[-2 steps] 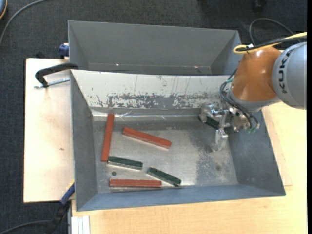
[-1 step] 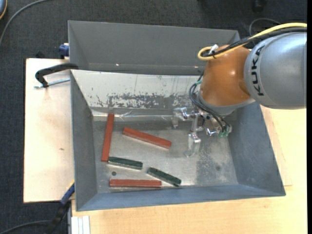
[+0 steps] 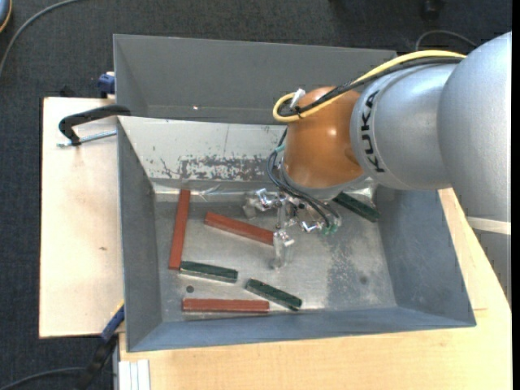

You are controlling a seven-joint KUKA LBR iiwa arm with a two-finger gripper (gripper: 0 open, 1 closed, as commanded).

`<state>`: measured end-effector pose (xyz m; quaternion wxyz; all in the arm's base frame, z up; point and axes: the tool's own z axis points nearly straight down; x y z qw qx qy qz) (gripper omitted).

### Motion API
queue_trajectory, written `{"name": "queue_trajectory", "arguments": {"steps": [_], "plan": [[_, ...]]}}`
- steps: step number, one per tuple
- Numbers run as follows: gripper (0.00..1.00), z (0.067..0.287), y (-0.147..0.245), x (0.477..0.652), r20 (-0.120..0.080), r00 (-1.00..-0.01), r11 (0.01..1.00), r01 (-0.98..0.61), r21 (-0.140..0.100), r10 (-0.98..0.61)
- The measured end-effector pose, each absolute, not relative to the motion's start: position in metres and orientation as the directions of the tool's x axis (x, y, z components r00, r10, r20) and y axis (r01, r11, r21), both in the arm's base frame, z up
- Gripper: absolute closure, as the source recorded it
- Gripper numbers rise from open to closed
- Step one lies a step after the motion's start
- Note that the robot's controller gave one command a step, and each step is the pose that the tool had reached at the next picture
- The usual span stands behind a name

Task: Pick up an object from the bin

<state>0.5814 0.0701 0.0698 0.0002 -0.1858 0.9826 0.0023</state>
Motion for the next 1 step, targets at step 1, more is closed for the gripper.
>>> {"name": "queue_trajectory", "arguments": {"steps": [1], "plan": [[1.00, 0.0710, 0.0664, 0.5822, -0.002, -0.933, 0.933, -0.361, 0.001, -0.361]]}}
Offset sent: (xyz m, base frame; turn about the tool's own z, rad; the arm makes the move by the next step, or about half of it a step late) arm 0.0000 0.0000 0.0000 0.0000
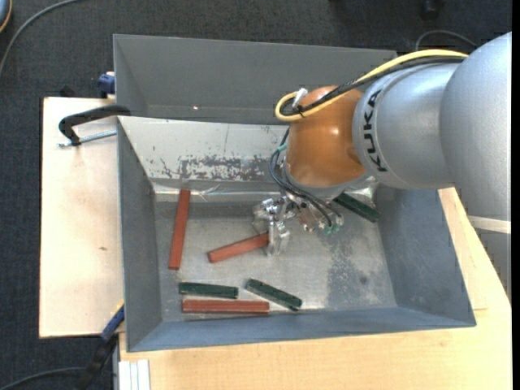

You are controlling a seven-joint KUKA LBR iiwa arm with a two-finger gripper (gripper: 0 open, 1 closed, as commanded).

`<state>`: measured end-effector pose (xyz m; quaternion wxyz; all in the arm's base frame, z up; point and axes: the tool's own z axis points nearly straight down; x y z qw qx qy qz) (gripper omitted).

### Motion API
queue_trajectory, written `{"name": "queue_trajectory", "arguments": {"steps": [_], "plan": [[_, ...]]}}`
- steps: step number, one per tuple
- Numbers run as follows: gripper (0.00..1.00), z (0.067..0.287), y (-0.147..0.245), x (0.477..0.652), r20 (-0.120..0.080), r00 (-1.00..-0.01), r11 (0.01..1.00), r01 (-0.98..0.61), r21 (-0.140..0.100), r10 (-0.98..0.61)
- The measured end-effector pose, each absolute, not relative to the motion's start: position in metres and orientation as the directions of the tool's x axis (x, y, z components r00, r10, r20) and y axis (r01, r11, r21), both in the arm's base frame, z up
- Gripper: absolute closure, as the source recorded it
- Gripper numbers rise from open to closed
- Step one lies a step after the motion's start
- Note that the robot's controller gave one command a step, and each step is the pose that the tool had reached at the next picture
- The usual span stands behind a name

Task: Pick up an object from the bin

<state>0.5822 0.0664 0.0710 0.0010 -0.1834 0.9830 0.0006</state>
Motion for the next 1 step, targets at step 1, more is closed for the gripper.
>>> {"name": "queue_trajectory", "arguments": {"steps": [1], "plan": [[1.00, 0.2096, 0.0726, 0.5636, -0.014, -0.908, 0.909, -0.418, -0.003, -0.418]]}}
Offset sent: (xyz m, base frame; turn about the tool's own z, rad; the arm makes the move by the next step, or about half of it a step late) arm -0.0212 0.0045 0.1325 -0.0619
